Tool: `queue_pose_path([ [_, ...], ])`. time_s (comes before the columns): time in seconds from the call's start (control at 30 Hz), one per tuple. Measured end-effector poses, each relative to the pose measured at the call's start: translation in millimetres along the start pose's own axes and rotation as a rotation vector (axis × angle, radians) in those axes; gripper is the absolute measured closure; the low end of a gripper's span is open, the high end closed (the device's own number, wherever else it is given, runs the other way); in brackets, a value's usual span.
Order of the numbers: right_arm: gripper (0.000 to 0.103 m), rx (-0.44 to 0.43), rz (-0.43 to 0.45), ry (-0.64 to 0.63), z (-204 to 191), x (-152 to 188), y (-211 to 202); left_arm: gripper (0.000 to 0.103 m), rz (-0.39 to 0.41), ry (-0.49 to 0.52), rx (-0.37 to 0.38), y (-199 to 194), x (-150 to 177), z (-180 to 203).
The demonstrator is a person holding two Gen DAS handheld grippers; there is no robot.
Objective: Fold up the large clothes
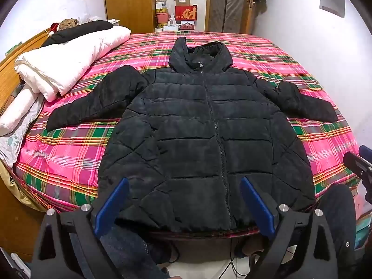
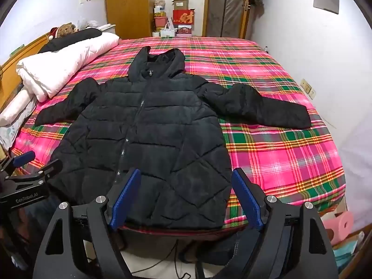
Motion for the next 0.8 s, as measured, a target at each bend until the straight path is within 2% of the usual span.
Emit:
queue_pose_path([
  [0.8, 0.023, -0.009, -0.016, -0.002, -3.2, 3.3, 7.8, 0.005, -0.012, 0.008, 0.003, 8.6, 4.0, 3.3],
])
Point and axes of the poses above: each gripper's, at about its wrist camera, not at the fingertips, and y roughly the way its jaws point, z to its right, x to its underside, the point moved 9 cm from there along y, roughly the way its jaws point, and after that the axes turned 15 degrees about -z, right-handed, at the moved point
